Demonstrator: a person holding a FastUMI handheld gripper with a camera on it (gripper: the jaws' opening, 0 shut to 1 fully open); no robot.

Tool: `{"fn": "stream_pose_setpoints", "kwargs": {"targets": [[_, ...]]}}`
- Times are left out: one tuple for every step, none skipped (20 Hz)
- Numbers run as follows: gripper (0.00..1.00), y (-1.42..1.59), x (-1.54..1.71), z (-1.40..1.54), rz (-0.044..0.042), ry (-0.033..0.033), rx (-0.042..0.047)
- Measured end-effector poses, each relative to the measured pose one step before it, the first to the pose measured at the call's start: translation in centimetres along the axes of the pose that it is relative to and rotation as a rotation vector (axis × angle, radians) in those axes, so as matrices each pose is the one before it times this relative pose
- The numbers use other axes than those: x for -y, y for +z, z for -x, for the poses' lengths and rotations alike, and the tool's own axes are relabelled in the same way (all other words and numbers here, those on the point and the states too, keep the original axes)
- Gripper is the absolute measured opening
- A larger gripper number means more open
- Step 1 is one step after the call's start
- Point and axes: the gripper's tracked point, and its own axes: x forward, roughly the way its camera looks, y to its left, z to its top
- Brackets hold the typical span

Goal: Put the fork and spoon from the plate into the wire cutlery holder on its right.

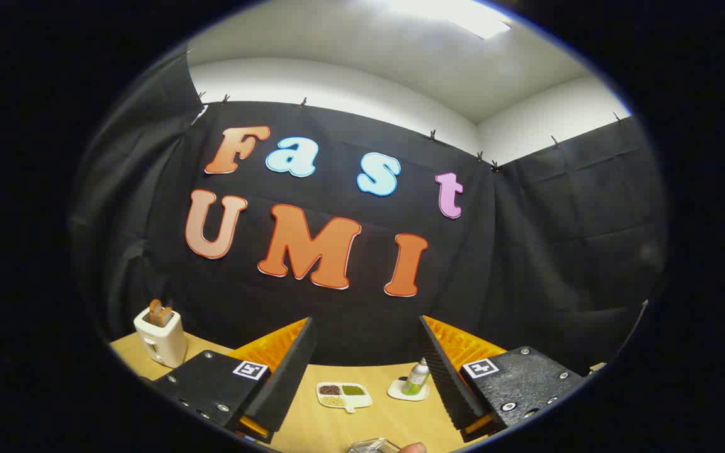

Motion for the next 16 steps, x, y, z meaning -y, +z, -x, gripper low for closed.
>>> {"fn": "stream_pose_setpoints", "kwargs": {"targets": [[0.97, 0.452, -0.137, 0.052, -0.01002, 0.01719, 0.00854], [0.98, 0.326, -0.278, 0.0, -0.00625, 0.01722, 0.00292], [0.98, 0.392, -0.299, -0.01, -0.00875, 0.02244, 0.00127], [0.98, 0.444, -0.299, -0.065, -0.0153, 0.01761, 0.00147], [0.98, 0.543, -0.189, -0.011, -0.01552, 0.02089, 0.00417], [0.98, 0.448, -0.038, -0.001, -0.01135, 0.01131, 0.00508], [0.98, 0.267, 0.122, -0.165, -0.00115, 0.00948, -0.00075], [0.98, 0.049, 0.134, 0.01, 0.00243, 0.00759, -0.00968], [0.98, 0.037, -0.025, -0.187, 0.00278, 0.01277, -0.01096], [0.98, 0.112, 0.045, -0.128, 0.00017, 0.01168, -0.00616], [0.98, 0.341, 0.145, -0.18, 0.0002, 0.01157, 0.00183], [0.98, 0.286, 0.111, -0.059, 0.00046, 0.00887, 0.00613], [0.98, 0.026, 0.041, -0.116, 0.00278, 0.01233, 0.00466], [0.98, -0.049, 0.044, -0.173, 0.00266, 0.01349, 0.00158], [0.98, -0.232, -0.002, -0.087, 0.00177, 0.01072, -0.00287], [0.98, -0.399, 0.088, -0.116, -0.002, 0.01113, -0.00915]]}}
